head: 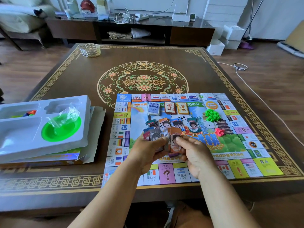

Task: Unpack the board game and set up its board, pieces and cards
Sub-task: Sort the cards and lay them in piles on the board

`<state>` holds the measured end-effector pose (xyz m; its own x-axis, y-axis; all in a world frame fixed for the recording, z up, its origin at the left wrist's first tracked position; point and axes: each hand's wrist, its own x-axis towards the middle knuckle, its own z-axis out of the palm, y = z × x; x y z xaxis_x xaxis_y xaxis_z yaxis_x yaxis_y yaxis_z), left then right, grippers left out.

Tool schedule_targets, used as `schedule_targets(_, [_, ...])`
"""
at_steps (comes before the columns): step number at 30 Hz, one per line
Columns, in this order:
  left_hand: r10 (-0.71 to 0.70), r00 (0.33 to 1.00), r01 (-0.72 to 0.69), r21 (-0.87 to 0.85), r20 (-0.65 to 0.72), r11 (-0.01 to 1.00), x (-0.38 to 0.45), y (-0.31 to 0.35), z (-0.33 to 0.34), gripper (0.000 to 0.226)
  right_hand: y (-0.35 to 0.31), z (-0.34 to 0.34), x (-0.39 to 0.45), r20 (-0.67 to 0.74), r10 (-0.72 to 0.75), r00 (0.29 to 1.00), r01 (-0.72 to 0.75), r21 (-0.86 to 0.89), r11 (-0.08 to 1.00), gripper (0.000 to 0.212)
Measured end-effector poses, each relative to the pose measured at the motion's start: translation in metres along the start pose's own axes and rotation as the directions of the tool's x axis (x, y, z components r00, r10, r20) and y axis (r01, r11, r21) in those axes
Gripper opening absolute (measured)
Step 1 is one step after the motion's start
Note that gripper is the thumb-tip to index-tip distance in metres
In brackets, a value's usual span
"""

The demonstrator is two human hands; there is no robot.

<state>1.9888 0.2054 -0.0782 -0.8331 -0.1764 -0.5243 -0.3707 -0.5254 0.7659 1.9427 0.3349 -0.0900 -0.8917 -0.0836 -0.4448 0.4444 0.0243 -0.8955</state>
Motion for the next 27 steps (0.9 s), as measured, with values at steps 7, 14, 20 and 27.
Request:
schedule_targets(7, [-0.007,1.0,0.007,-0.005,-0.001,1.0,-0.003,0.0021,0.0019,0.015,0.0006,0.0023,-0.003,0.009,-0.012,1.0,0.013,-0.016,1.0,0.012])
schedule_targets(14, [-0.008,1.0,0.007,0.017,0.027,1.0,-0.0035,0.0002,0.0016,0.011,0.0016,0.003,-0.002,0.025,-0.021,0.999,0.022,-0.044,0.999,0.008])
schedule_targets(20, [0.004,1.0,-0.004,0.004,0.007,1.0,-0.0033,-0.0002,0.0002,0.006,0.0019,0.0045,-0.0018,0.033,-0.016,0.999,0.018,-0.039,0.999,0.009])
schedule_targets(27, [0.005,1.0,-0.005,0.003,0.024,1.0,-0.0015,0.0017,0.0016,0.013,0.0001,0.0047,-0.0042,0.019,-0.039,0.999,0.04,-0.033,0.999,0.012])
